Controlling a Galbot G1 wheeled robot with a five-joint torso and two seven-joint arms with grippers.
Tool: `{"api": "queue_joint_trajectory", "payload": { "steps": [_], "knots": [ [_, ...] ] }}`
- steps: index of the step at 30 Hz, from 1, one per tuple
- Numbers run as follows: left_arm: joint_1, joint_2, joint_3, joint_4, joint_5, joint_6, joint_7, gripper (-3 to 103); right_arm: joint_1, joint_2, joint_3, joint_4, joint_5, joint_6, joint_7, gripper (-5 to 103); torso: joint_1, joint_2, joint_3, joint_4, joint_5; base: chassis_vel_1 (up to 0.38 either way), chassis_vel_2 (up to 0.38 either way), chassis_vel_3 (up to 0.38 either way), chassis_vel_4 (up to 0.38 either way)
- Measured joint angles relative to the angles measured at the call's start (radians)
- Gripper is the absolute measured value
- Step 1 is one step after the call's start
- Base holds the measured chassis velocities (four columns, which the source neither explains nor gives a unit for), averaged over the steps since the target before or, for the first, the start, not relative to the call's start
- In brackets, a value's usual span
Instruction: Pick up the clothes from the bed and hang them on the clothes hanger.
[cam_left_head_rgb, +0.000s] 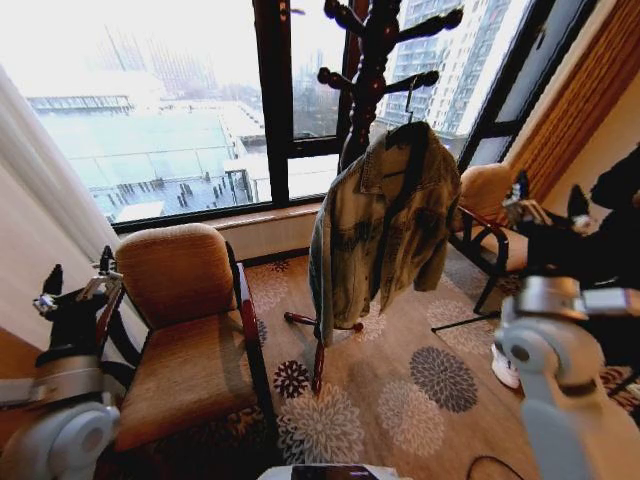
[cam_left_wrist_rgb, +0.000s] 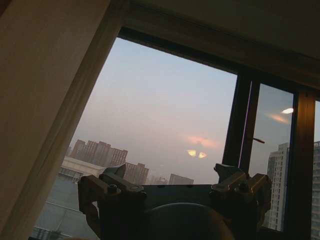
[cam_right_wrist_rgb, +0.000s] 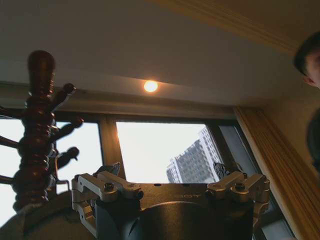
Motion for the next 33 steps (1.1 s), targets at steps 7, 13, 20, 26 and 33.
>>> {"api": "queue_joint_trajectory", "payload": {
  "steps": [7,13,20,26,33],
  "knots": [
    [0.037,-0.039,0.048,-0.041,0.058,-0.011,0.006,100,-0.08,0.077,0.015,0.065,-0.015,-0.051,0.035,100,0.0,0.0,0.0,0.0002,0.0,0.0,0.0,0.0,0.0],
    [0.053,-0.062,0.111,-0.011,0.107,-0.025,0.004,100,-0.124,0.122,-0.012,0.009,-0.106,-0.064,0.037,100,0.0,0.0,0.0,0.0001,0.0001,0.0,0.0,0.0,0.0],
    [0.047,-0.038,0.203,0.028,0.163,-0.007,-0.016,100,-0.131,0.102,-0.071,-0.066,-0.188,-0.033,0.007,100,0.0,0.0,0.0,0.0002,0.0001,0.0,0.0,0.0,0.0],
    [0.049,0.093,0.256,0.087,0.197,-0.006,-0.023,100,-0.15,0.077,-0.136,-0.161,-0.241,-0.003,-0.019,100,0.0,0.0,0.0,0.0,-0.0001,0.0,0.0,0.0,0.0],
    [0.075,0.03,0.331,0.135,0.246,-0.038,0.005,100,-0.173,0.152,-0.207,-0.244,-0.279,0.061,-0.056,100,0.0,0.0,0.0,0.0003,0.0,0.0,0.0,0.0,0.0]
  ]
}}
